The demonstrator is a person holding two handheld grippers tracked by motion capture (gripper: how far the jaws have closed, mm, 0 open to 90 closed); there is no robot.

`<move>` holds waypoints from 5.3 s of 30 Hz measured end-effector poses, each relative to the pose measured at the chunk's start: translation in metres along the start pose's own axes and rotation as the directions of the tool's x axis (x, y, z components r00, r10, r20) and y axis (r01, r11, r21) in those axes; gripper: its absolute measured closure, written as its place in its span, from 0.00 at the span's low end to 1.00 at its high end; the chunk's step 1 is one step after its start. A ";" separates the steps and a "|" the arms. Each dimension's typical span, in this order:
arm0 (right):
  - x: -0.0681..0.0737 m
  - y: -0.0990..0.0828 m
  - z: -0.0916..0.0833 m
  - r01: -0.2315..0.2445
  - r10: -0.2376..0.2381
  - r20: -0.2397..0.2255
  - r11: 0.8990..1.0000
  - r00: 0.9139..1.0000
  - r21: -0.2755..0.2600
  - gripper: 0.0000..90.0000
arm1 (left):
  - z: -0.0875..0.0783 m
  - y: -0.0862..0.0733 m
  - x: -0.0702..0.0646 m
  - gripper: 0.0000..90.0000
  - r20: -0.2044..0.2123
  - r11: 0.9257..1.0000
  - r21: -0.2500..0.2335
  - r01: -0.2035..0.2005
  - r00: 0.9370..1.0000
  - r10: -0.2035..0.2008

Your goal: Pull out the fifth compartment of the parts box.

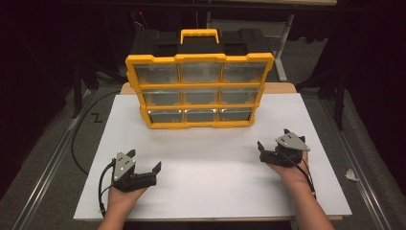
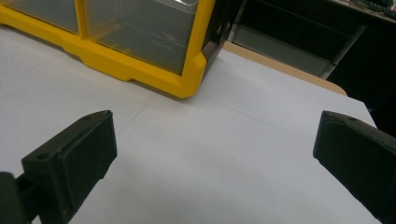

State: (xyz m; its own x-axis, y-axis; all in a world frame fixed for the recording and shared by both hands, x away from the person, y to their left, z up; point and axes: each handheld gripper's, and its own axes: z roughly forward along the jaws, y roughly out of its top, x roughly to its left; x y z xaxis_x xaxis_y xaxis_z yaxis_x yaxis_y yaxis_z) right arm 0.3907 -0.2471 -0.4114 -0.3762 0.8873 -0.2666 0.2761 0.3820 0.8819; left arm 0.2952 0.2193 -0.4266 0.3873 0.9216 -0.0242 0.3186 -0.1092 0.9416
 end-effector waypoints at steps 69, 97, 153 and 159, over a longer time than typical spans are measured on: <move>0.079 0.006 -0.010 0.811 -0.820 0.061 0.571 0.569 0.128 0.01 | 0.002 -0.003 -0.001 0.00 -0.007 0.999 -0.033 -0.030 1.000 0.030; 0.100 0.010 -0.016 0.900 -0.908 0.150 0.412 0.392 0.141 0.23 | 0.001 -0.003 0.000 0.00 -0.014 0.999 -0.026 -0.027 1.000 0.027; 0.149 0.131 0.056 0.905 -0.858 0.375 0.413 0.350 0.099 0.65 | -0.003 -0.003 -0.001 0.00 0.038 0.997 -0.074 -0.038 0.998 0.041; 0.151 0.148 0.061 0.903 -0.846 0.400 0.420 0.352 0.092 0.70 | -0.003 -0.002 -0.001 0.00 0.042 0.996 -0.080 -0.037 0.998 0.041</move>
State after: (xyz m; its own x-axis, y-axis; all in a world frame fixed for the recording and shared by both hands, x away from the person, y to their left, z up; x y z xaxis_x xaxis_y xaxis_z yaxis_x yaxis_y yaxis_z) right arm 0.4288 -0.0409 -0.3451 -0.0122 0.0929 -0.9956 -0.1430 0.9853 0.0937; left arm 0.2912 0.2200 -0.4276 0.4359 0.9000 0.0003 0.2334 -0.1134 0.9657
